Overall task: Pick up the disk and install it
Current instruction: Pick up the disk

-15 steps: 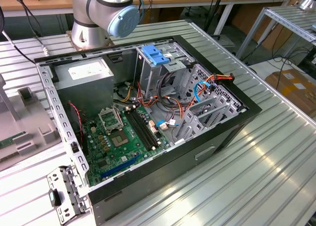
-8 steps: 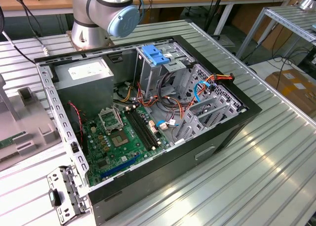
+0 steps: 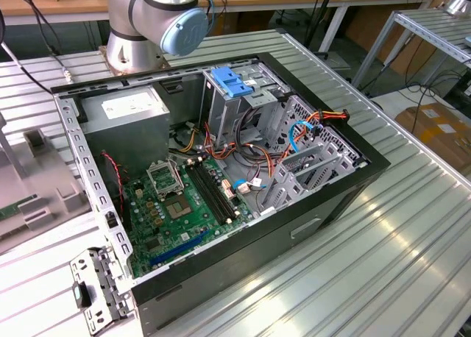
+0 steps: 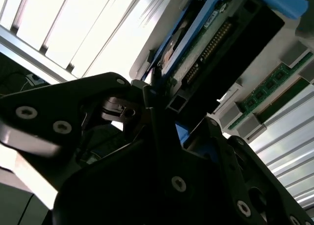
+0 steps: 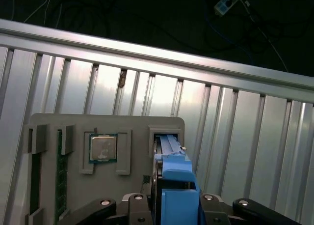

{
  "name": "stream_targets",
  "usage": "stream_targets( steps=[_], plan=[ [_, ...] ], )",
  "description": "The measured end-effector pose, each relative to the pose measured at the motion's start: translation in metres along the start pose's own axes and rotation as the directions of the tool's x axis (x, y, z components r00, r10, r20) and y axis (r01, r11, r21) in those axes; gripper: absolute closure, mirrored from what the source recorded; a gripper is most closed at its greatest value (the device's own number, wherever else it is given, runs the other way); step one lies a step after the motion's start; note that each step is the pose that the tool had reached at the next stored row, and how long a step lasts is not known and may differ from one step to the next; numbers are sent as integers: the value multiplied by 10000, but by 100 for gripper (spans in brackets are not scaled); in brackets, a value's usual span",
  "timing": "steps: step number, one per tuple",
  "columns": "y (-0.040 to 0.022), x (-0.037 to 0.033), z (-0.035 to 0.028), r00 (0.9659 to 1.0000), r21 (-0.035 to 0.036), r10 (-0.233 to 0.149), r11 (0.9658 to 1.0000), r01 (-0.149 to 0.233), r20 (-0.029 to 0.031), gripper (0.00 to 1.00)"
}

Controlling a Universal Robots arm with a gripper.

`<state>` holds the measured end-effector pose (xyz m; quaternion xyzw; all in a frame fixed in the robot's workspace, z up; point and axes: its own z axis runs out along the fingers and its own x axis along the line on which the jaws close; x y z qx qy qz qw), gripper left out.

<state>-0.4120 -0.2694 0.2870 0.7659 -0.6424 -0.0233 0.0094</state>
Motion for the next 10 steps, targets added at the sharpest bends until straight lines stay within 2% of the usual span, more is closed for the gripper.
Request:
stream_targets(
  steps=[4, 10],
  plan=[
    [2, -1, -51, 10000, 1, 0, 10000, 0, 0, 62],
    [2, -1, -34, 10000, -17, 1, 10000, -1, 10, 62]
  ],
)
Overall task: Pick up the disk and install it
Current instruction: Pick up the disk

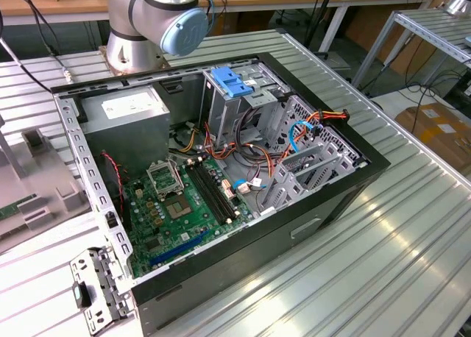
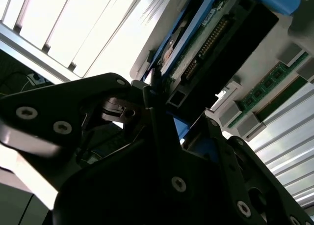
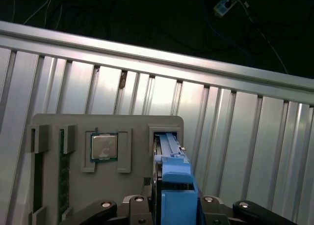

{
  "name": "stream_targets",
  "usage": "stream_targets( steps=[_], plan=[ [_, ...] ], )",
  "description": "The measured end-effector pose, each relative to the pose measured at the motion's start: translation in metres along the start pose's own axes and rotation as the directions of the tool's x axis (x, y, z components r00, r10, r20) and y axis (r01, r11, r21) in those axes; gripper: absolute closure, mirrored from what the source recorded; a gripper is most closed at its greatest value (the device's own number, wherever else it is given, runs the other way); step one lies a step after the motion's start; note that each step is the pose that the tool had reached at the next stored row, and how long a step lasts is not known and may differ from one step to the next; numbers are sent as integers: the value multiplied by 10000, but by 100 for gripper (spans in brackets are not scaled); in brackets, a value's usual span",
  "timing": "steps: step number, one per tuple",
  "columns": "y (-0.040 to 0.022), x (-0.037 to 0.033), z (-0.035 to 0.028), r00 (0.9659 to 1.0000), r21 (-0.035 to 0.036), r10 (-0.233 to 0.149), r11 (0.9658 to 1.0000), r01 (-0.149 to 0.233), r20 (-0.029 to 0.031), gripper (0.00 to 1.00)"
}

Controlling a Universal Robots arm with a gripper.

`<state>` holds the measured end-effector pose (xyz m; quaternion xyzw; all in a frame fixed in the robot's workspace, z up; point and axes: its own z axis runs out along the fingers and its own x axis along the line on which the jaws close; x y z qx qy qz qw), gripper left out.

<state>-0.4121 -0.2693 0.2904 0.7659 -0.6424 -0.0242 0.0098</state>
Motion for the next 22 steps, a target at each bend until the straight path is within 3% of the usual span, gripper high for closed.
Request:
stream_targets(
  steps=[6, 22],
  plan=[
    [-2, 5, 45, 10000, -11, 0, 10000, 0, 8, 62],
    [-3, 8, 73, 10000, -12, -1, 10000, 1, 10, 63]
  ],
)
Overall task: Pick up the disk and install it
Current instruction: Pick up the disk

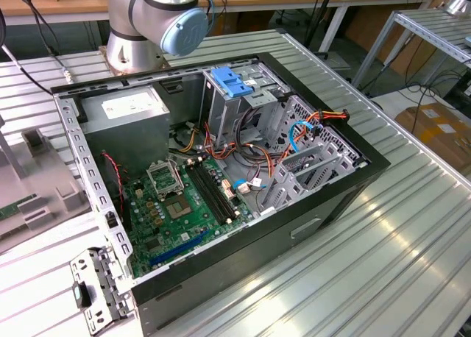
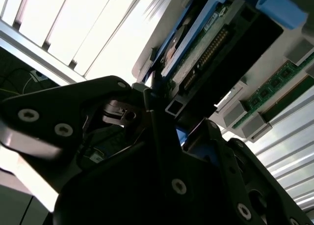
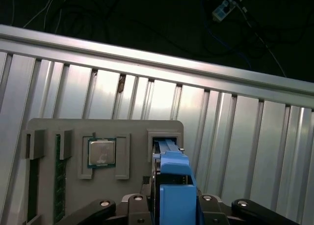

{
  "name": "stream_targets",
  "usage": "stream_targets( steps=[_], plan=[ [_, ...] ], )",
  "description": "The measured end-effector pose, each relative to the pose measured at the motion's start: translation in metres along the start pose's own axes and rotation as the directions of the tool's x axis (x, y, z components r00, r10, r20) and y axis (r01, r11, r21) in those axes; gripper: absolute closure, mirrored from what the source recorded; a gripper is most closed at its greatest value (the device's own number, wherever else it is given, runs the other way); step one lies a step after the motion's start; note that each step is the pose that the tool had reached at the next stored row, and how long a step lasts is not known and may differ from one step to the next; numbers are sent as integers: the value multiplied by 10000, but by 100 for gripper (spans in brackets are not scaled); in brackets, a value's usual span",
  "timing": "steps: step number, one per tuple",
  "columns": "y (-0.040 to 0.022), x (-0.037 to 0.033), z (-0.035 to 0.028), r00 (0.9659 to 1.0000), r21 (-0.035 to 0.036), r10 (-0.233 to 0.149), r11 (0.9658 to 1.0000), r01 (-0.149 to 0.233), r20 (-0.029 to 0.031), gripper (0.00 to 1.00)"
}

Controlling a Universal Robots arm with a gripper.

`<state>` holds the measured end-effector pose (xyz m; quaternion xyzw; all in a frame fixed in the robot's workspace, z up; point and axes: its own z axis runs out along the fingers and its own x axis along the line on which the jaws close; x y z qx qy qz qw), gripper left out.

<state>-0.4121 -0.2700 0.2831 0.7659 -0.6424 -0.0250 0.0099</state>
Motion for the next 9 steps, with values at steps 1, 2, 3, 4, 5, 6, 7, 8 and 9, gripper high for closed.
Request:
stream_targets(
  steps=[1, 2, 3, 4, 5, 6, 7, 8, 9],
  plan=[
    [0, 0, 1, 10000, -2, 0, 10000, 0, 0, 63],
    [0, 0, 3, 10000, -2, 0, 10000, 0, 0, 63],
    [0, 0, 4, 10000, -2, 0, 10000, 0, 0, 63],
    [0, 1, 7, 10000, -1, 0, 10000, 0, 0, 63],
    [0, 1, 8, 10000, 1, 0, 10000, 0, 0, 63],
    [0, 1, 7, 10000, 3, 0, 10000, 0, 1, 63],
    [-1, 1, 5, 10000, 5, 0, 10000, 0, 1, 63],
    [-1, 0, 3, 10000, 7, 0, 10000, 0, 1, 63],
    [-1, 1, 1, 10000, 8, -1, 10000, 1, 2, 63]
  ],
)
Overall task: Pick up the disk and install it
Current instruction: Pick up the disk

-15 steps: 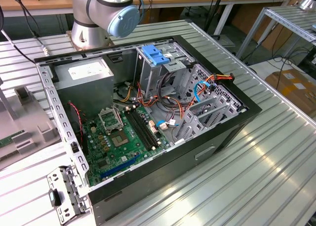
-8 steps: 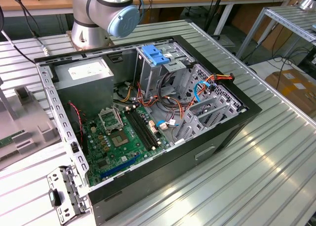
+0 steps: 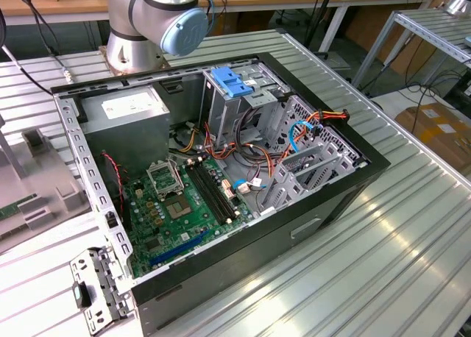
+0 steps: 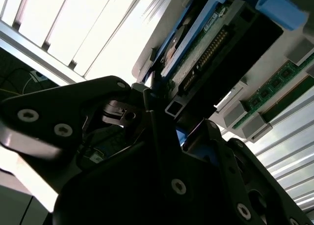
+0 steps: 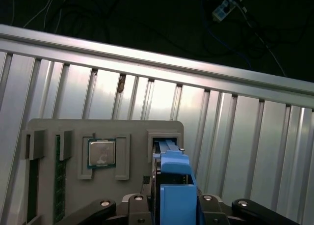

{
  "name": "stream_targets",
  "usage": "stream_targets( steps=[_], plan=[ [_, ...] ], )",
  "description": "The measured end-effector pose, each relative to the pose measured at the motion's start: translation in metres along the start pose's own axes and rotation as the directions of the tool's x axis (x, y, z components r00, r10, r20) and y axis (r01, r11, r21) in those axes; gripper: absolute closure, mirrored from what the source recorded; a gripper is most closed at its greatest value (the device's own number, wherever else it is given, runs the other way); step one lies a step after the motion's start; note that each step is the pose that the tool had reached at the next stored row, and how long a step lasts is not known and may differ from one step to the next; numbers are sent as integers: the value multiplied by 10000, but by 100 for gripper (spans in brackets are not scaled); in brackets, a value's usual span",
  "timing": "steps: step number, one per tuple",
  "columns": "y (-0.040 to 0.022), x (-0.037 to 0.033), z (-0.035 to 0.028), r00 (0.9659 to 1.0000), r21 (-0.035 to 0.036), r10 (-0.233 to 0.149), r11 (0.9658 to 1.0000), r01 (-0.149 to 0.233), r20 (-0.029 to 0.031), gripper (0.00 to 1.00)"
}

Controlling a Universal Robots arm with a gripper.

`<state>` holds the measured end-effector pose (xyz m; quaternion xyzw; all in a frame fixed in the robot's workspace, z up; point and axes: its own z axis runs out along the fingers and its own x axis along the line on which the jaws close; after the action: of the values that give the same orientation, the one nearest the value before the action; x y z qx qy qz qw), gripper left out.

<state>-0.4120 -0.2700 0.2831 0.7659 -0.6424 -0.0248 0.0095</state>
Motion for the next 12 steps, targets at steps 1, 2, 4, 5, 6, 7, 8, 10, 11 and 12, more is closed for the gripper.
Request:
stream_targets(
  steps=[1, 2, 4, 5, 6, 7, 8, 10, 11, 12],
  plan=[
    [0, 0, -3, 10000, -1, 0, 10000, 0, 0, 63],
    [1, 0, -8, 10000, -5, 0, 10000, 0, -1, 63],
    [1, 0, -16, 10000, -5, 0, 10000, 0, -1, 63],
    [2, 0, -24, 10000, -6, 0, 10000, 0, -1, 63],
    [2, -1, -30, 10000, -6, 0, 10000, 0, -1, 63],
    [3, -1, -41, 10000, -6, 0, 10000, 0, -1, 63],
    [3, -1, -50, 10000, -6, 0, 10000, 0, -1, 63],
    [4, -2, -70, 10000, -7, 0, 10000, 0, -1, 63],
    [4, -2, -76, 10000, -7, 0, 10000, 0, -1, 63],
    [5, -2, -83, 10000, -6, 0, 10000, 0, -1, 63]
  ],
)
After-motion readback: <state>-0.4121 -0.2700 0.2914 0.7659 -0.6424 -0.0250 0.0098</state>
